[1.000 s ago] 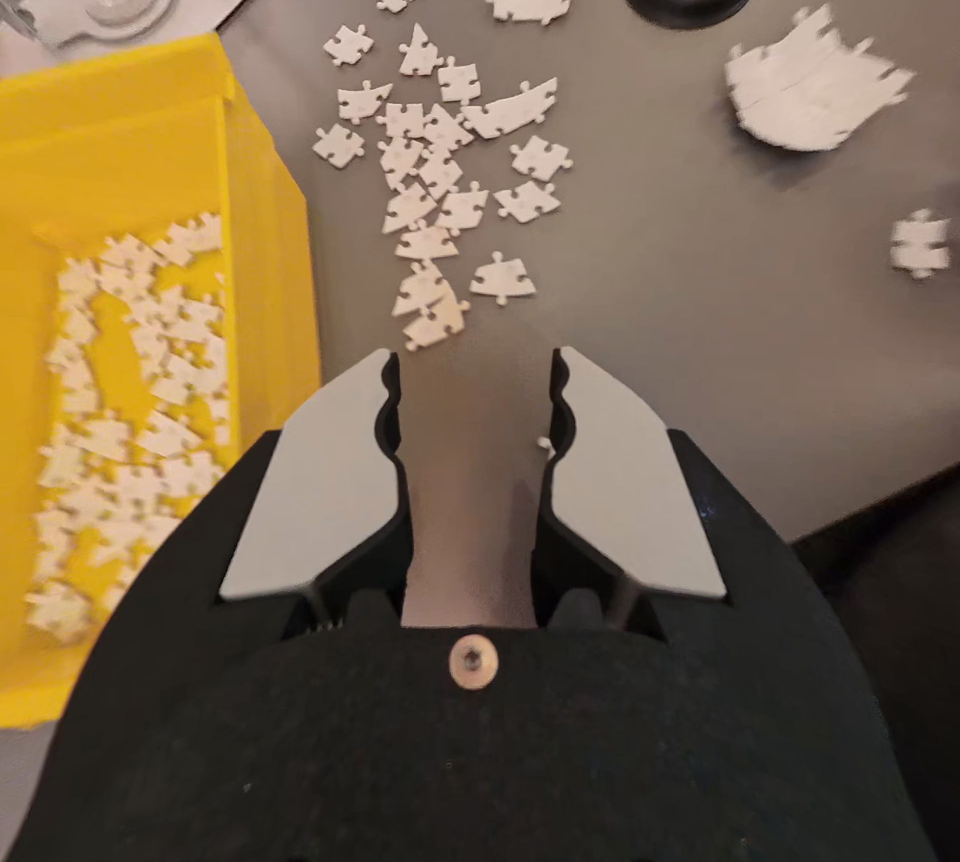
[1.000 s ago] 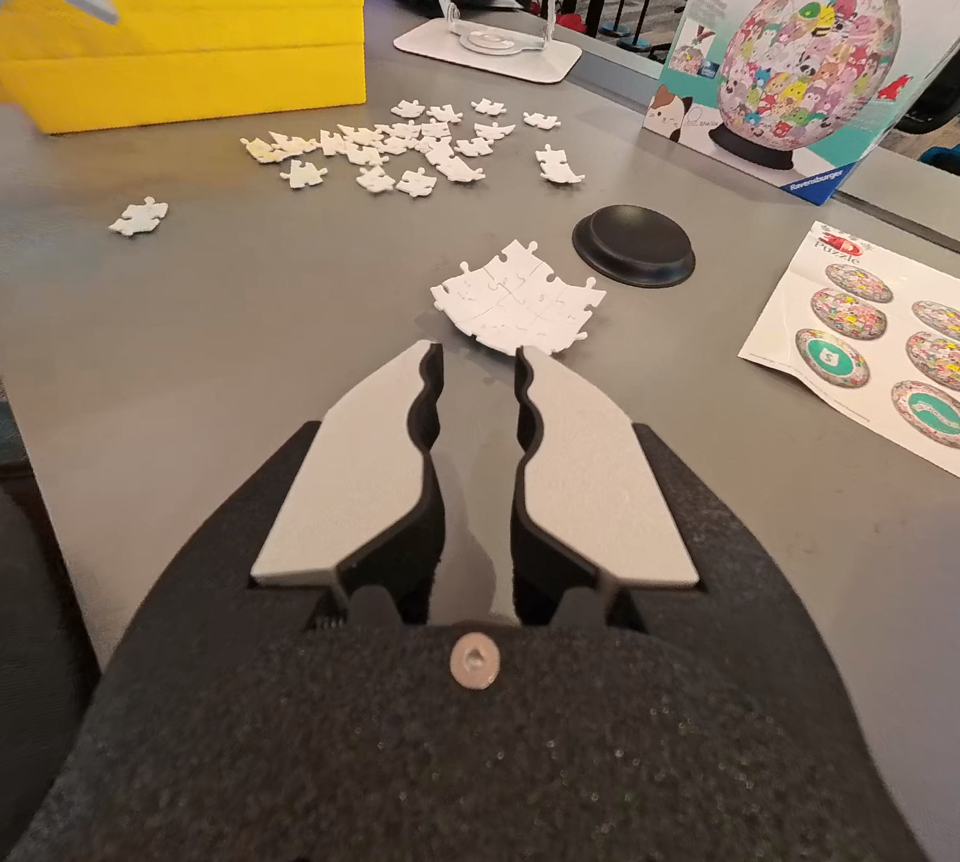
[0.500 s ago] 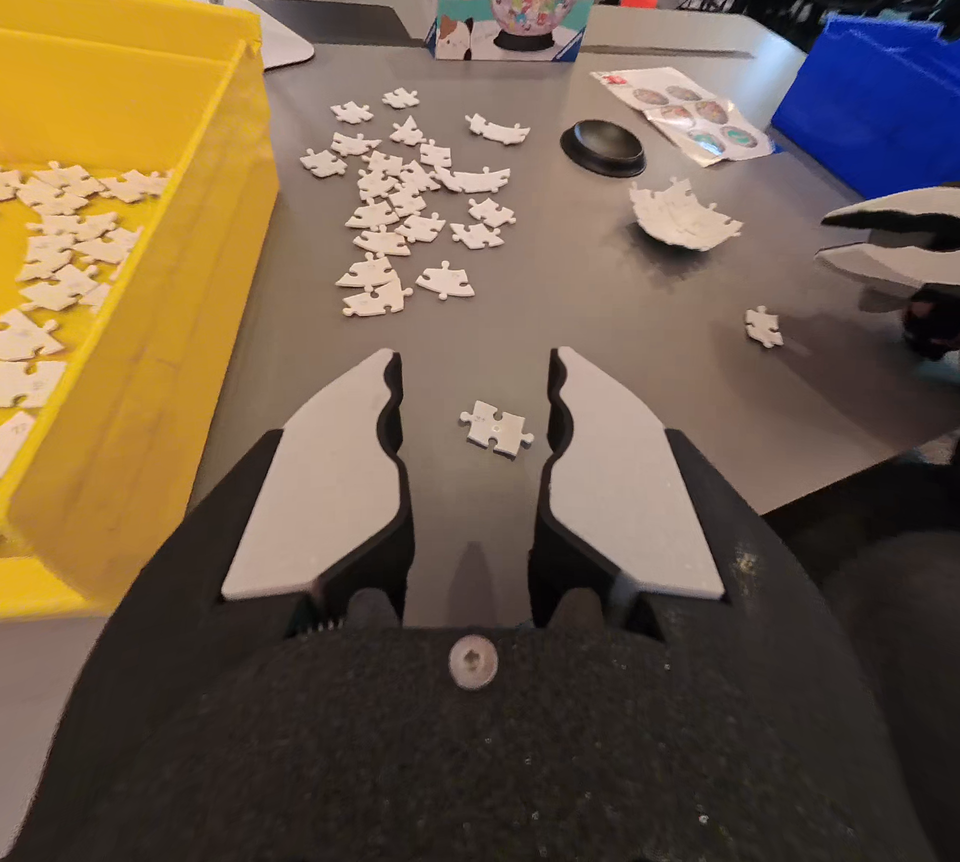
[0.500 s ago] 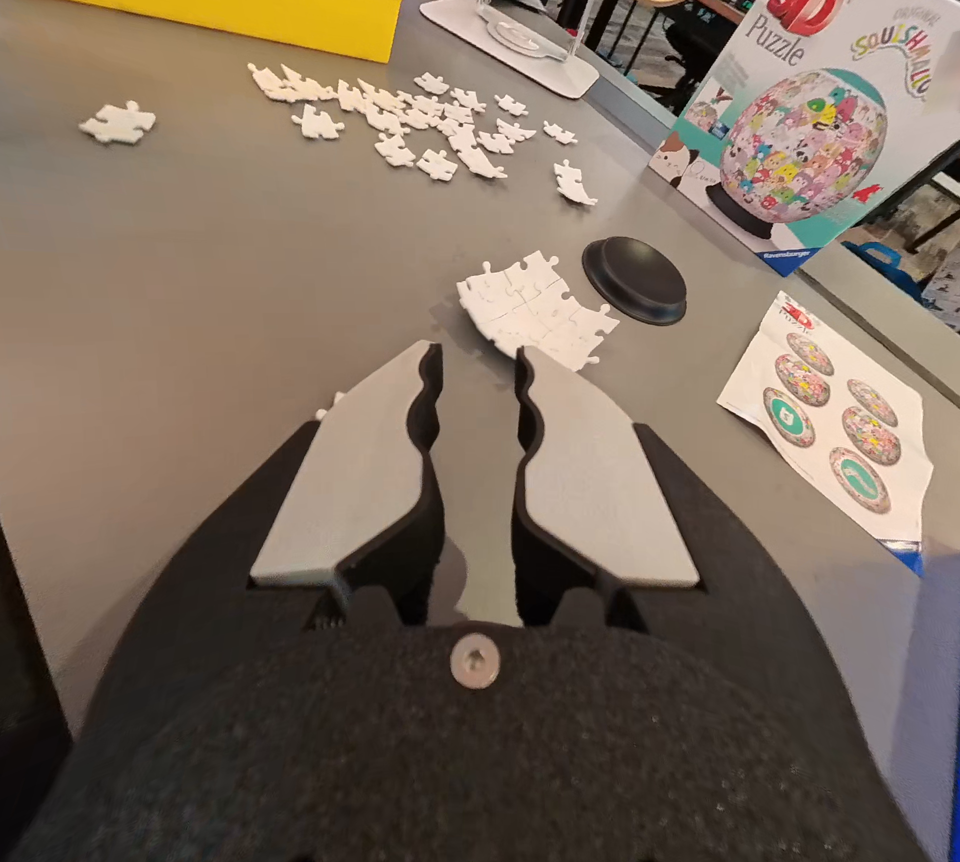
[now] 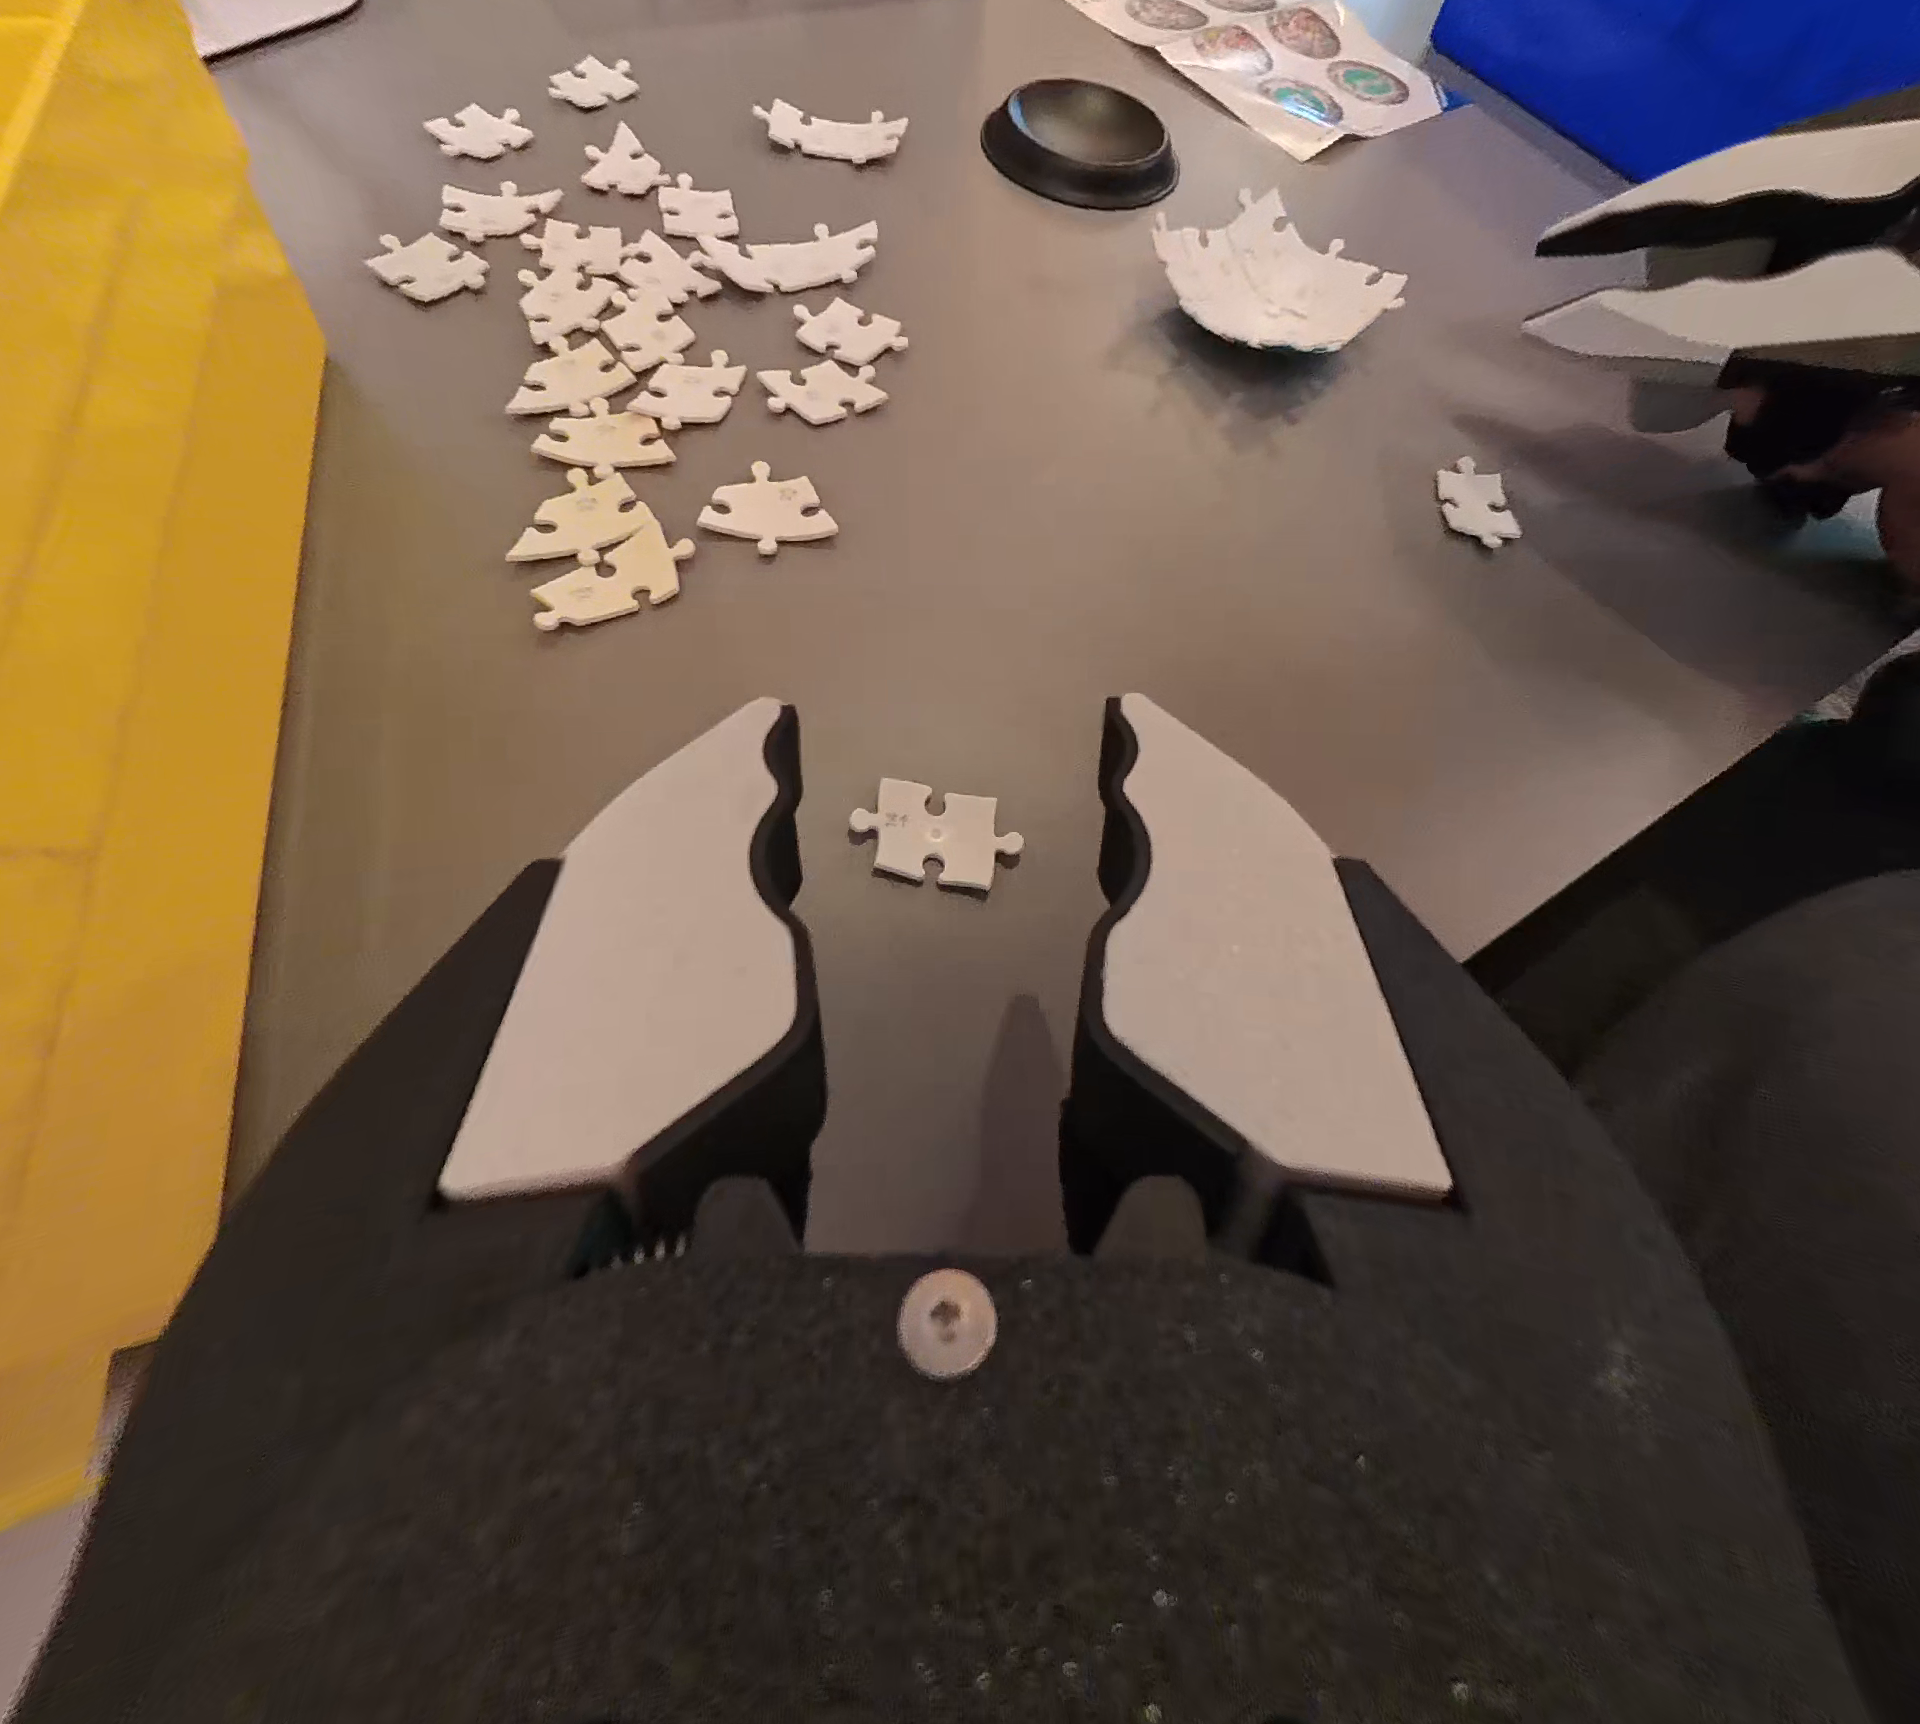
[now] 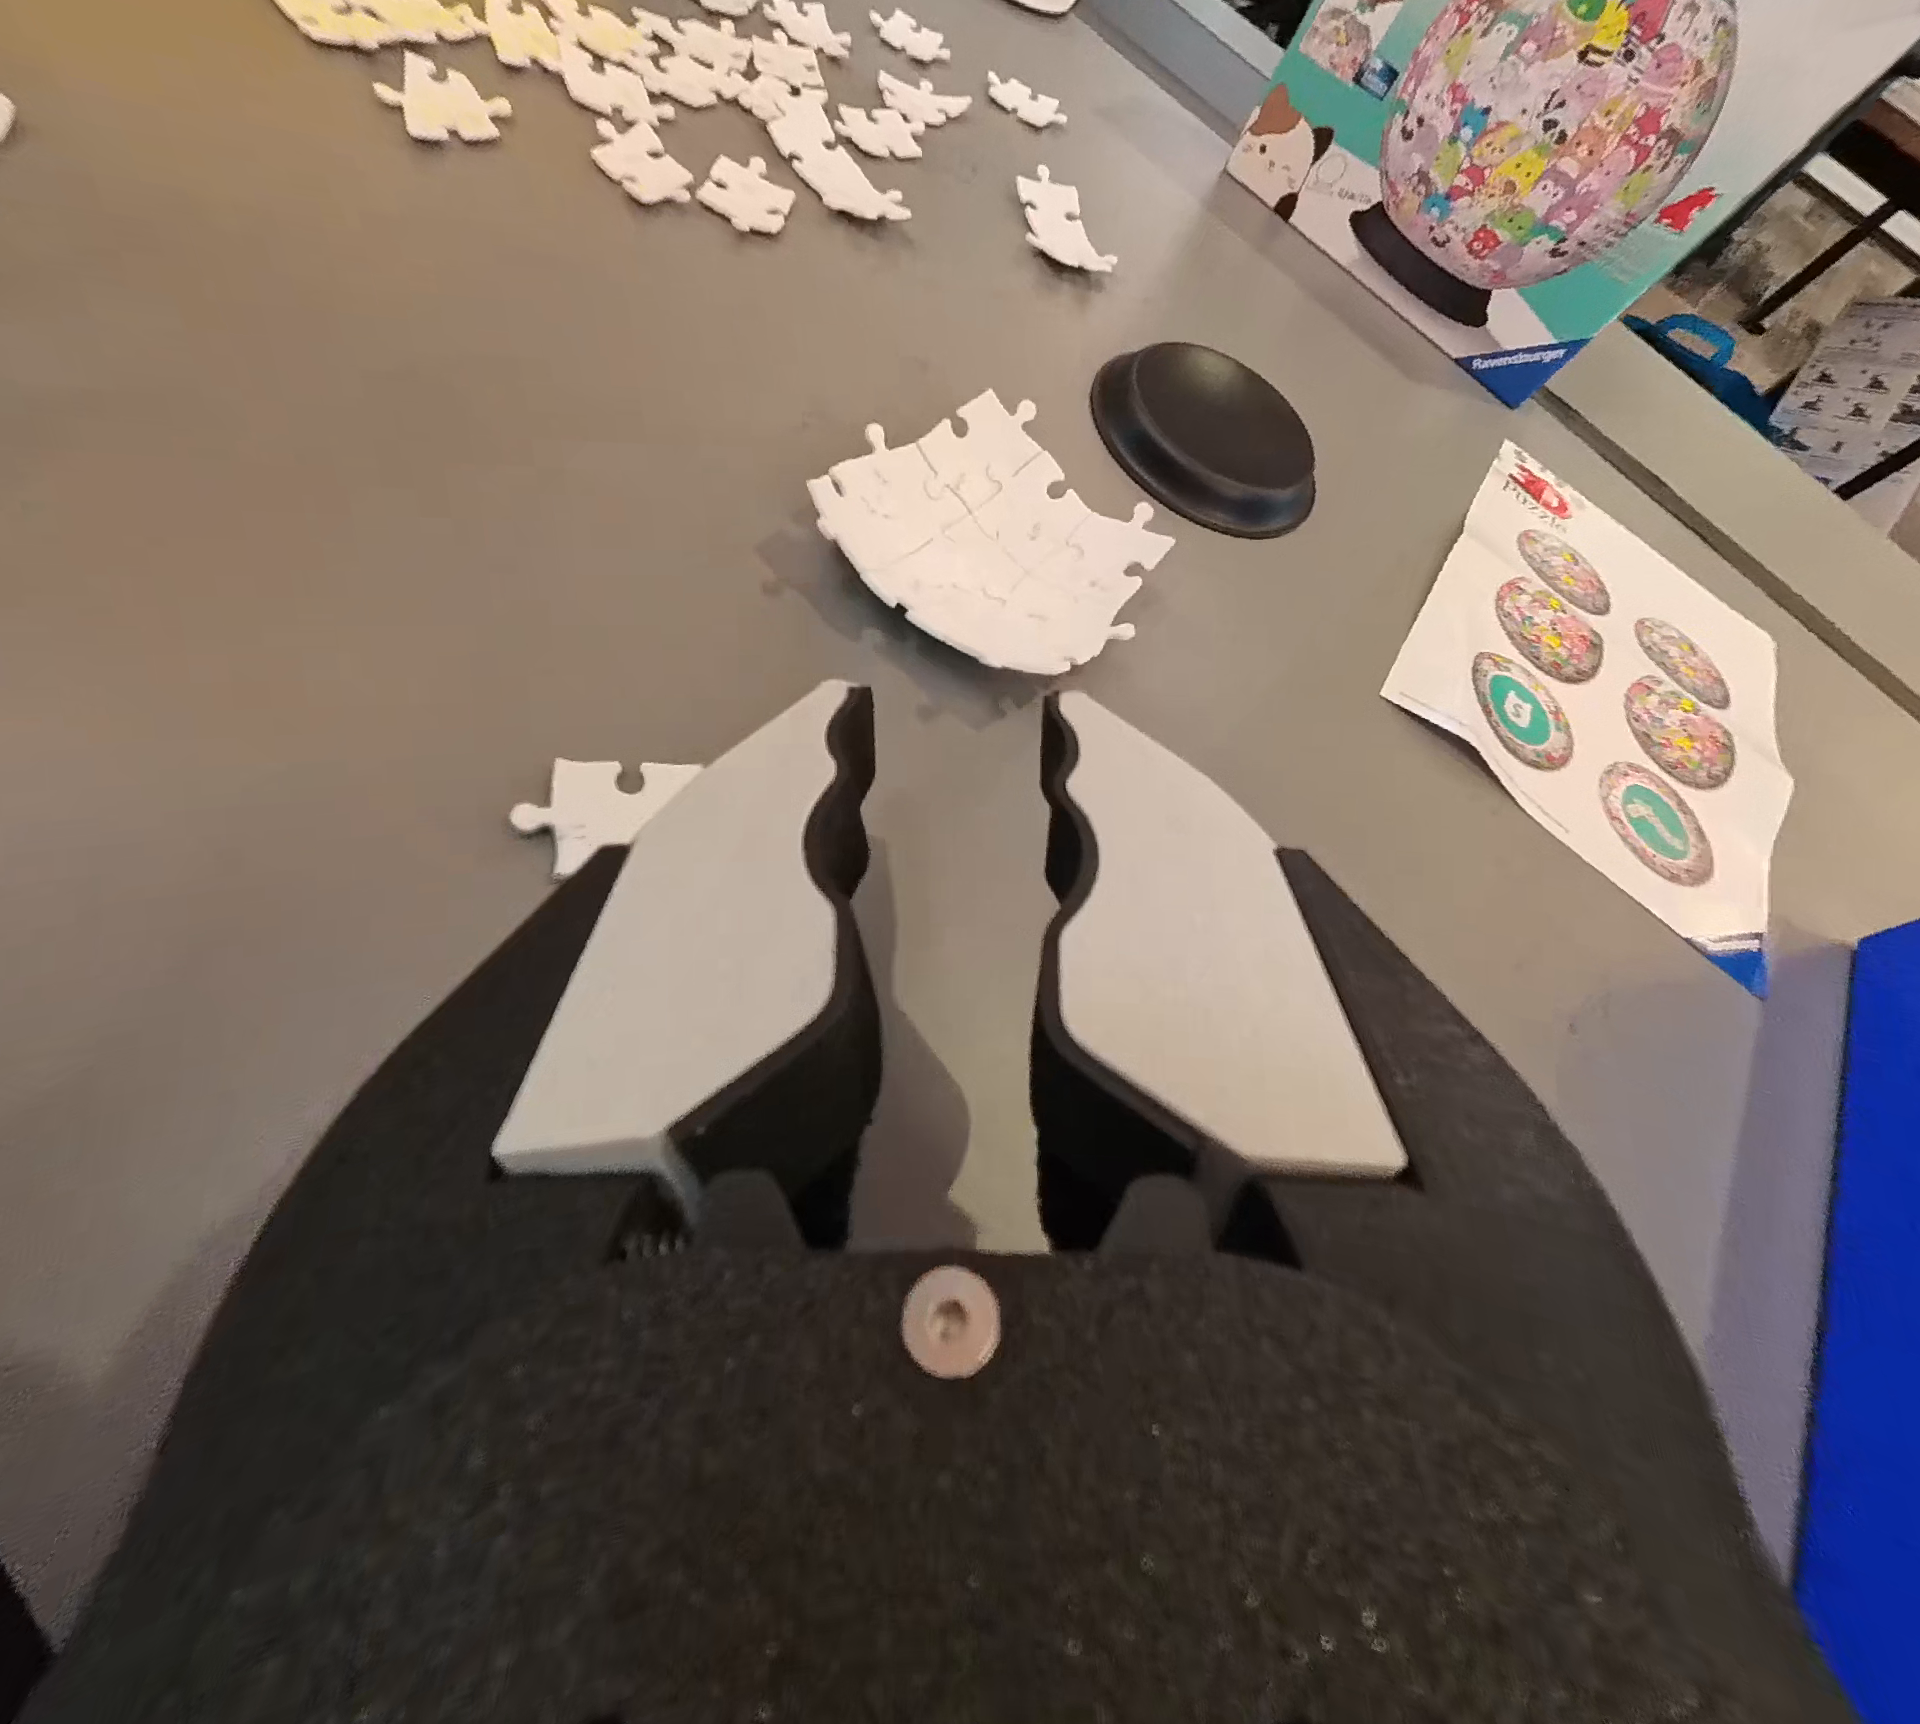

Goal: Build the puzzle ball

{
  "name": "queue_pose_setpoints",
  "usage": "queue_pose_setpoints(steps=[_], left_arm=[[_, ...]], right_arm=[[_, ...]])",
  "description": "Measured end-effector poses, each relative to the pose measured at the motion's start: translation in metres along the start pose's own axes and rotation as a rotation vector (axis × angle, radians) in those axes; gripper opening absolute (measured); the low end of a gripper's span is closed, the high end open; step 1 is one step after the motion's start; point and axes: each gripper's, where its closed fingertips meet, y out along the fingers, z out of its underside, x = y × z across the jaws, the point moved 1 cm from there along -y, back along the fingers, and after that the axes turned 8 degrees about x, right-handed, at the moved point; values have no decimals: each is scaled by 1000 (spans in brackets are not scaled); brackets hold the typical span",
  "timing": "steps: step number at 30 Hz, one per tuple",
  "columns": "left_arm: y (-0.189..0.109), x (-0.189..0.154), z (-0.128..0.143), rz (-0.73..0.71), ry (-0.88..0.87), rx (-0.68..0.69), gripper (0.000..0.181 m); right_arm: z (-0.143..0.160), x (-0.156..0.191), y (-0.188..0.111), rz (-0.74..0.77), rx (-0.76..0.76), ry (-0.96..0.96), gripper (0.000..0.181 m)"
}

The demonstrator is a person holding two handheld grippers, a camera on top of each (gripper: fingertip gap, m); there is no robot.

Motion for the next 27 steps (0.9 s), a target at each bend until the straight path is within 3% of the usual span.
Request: queue_pose_setpoints(steps=[6,21,27], left_arm=[[8,-6,-3,69,-7,10,55],[15,-9,-4,78,1,23,55],[-11,3,-29,25,-32,-129,54]], right_arm=[[2,-1,2,2,19,4,32],[1,-6,0,-13,-5,63,33],[1,-7,-1,-10,-6,62,33]])
